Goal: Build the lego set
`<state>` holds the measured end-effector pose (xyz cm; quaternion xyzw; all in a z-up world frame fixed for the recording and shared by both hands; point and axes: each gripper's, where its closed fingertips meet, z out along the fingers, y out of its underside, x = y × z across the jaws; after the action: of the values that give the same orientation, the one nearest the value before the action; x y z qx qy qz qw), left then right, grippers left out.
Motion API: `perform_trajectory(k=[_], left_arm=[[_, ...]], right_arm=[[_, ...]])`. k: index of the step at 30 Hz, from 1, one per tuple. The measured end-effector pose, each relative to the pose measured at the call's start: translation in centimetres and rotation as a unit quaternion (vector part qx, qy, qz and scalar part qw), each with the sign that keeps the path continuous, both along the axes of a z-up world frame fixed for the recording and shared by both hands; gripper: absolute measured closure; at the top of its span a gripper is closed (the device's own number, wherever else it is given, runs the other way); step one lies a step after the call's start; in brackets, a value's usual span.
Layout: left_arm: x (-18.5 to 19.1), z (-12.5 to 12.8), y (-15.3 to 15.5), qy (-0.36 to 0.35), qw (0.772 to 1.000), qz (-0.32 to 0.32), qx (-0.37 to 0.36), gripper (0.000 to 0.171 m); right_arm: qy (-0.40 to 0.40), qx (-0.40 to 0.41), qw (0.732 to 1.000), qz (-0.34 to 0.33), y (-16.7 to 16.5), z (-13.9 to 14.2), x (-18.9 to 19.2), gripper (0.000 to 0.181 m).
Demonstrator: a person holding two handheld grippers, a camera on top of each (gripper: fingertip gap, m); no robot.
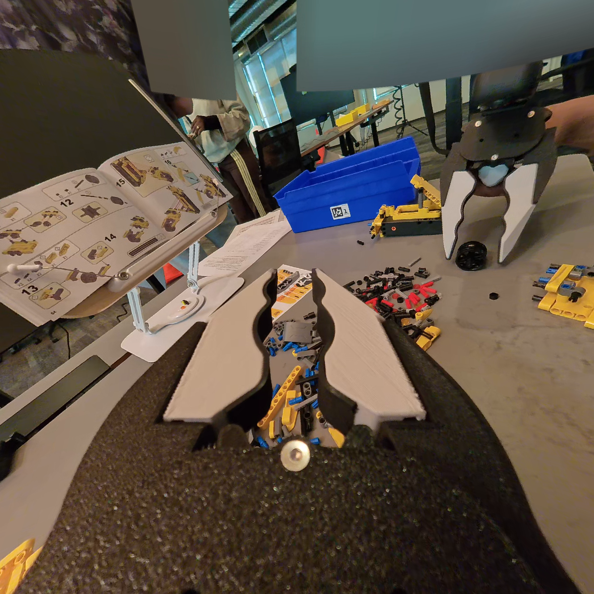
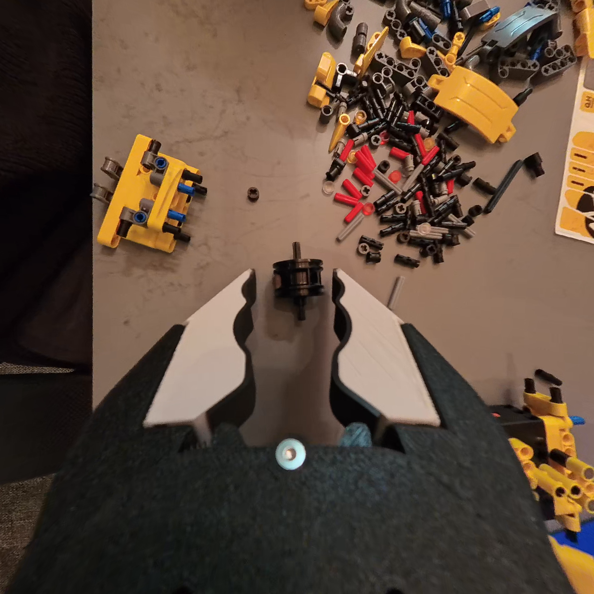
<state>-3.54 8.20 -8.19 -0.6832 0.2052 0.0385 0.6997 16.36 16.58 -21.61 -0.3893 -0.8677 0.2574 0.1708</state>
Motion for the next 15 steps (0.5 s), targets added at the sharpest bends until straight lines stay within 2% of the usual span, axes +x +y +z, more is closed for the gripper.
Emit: perform_trajectory(k=[2,7,11,15], left_arm=[[0.0,0.0,0.0,-0.001,1.0,0.0,0.0,0.151],[0.0,0.0,0.0,-0.001,1.0,0.0,-0.001,0.151],[0.1,-0.2,0.1,0.001,1.0,-0.001,-0.004,0.151],[0.1,-0.3,0.2,0.002,1.0,-0.002,-0.006,0.151]], right_arm=[[0.003,-0.005,1.0,-0.006,0.1,0.2,0.0,0.128],[0.024,-0.021,0.999,-0.017,0.2,1.4,-0.1,0.128],[0.04,-0.029,0.999,-0.022,0.2,1.8,-0.3,0.116],[0.113,-0.05,0.992,-0.034,0.4,4.8,-1.7,0.115]])
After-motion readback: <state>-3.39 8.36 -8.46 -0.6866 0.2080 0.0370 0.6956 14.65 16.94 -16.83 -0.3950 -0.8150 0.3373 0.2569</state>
